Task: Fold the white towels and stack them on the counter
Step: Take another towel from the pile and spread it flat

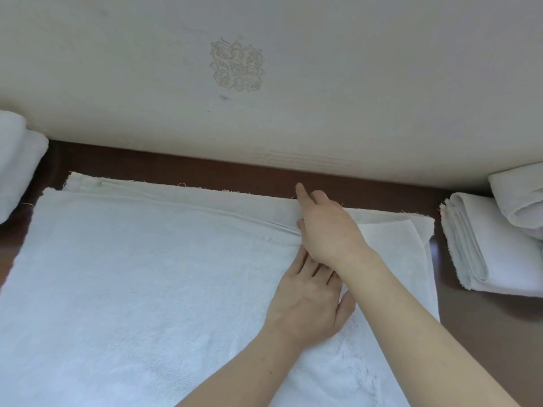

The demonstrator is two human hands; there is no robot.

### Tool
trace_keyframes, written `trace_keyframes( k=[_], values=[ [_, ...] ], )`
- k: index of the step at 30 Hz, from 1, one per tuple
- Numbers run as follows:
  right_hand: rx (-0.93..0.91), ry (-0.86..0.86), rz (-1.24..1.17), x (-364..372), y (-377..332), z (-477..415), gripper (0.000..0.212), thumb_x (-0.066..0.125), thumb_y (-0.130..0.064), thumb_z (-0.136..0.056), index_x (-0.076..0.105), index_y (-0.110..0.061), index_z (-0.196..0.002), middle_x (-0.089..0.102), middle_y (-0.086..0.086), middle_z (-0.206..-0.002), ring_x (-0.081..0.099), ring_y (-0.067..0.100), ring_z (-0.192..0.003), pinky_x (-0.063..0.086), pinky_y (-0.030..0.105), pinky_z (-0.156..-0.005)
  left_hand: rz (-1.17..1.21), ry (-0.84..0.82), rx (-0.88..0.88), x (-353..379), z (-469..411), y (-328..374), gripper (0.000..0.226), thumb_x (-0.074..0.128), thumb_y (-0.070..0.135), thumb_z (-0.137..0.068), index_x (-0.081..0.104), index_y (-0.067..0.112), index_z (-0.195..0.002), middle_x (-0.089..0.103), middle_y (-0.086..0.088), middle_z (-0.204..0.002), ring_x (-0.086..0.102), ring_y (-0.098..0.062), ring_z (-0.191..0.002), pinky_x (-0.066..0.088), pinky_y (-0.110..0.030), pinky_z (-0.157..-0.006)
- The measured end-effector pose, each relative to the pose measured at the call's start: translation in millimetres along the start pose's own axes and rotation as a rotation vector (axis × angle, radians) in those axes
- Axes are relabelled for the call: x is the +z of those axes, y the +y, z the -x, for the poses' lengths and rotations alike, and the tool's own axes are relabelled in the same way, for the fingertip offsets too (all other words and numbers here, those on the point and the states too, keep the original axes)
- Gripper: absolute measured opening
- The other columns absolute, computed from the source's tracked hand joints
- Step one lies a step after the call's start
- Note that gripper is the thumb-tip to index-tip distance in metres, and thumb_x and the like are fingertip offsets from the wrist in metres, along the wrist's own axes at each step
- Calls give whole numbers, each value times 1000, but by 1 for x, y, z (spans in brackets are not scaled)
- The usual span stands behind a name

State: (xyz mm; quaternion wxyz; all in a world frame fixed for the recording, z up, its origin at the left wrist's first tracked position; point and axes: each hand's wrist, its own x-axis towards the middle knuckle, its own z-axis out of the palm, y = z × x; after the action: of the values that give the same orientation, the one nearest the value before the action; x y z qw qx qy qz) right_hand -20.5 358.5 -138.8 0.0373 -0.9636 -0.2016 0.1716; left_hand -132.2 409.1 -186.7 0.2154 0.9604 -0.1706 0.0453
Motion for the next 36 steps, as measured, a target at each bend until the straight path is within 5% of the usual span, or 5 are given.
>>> trace_keyframes(
  k=[2,10,23,29,36],
  values=[
    [38,47,51,3,6,5,61,38,-33,-104,13,-19,-157,15,4,-164,37,29,-133,32,41,-106,-18,-47,-21,0,0,-1,61,16,41,-105,49,12,-146,50,-5,-150,28,-24,-149,20,-44,-121],
    [136,242,-314,25,58,46,65,10,-57,-97,35,-31,-151,26,-10,-161,12,12,-151,6,38,-123,-90,-99,-142,6,-2,-1,69,15,55,-104,31,13,-156,26,-7,-163,11,-25,-153,14,-48,-123],
    [436,332,-58,41,131,65,57,25,-42,-105,23,-18,-156,17,3,-164,9,21,-152,5,44,-122,35,-103,-253,-6,-12,-6,63,13,49,-103,28,20,-156,12,-5,-166,4,-26,-154,3,-46,-124],
    [460,706,-98,51,126,79,26,55,-23,-99,59,-8,-120,54,13,-127,48,35,-115,32,45,-92,19,129,-332,-43,-19,-80,35,53,27,-99,66,8,-126,63,-15,-128,54,-39,-119,41,-48,-103],
    [374,867,-243,45,127,75,12,62,-14,-95,64,-3,-101,50,18,-107,47,35,-99,41,40,-87,-60,70,-268,-58,-28,-123,35,52,57,-94,67,25,-89,56,7,-83,53,-20,-77,43,-31,-62]
  ],
)
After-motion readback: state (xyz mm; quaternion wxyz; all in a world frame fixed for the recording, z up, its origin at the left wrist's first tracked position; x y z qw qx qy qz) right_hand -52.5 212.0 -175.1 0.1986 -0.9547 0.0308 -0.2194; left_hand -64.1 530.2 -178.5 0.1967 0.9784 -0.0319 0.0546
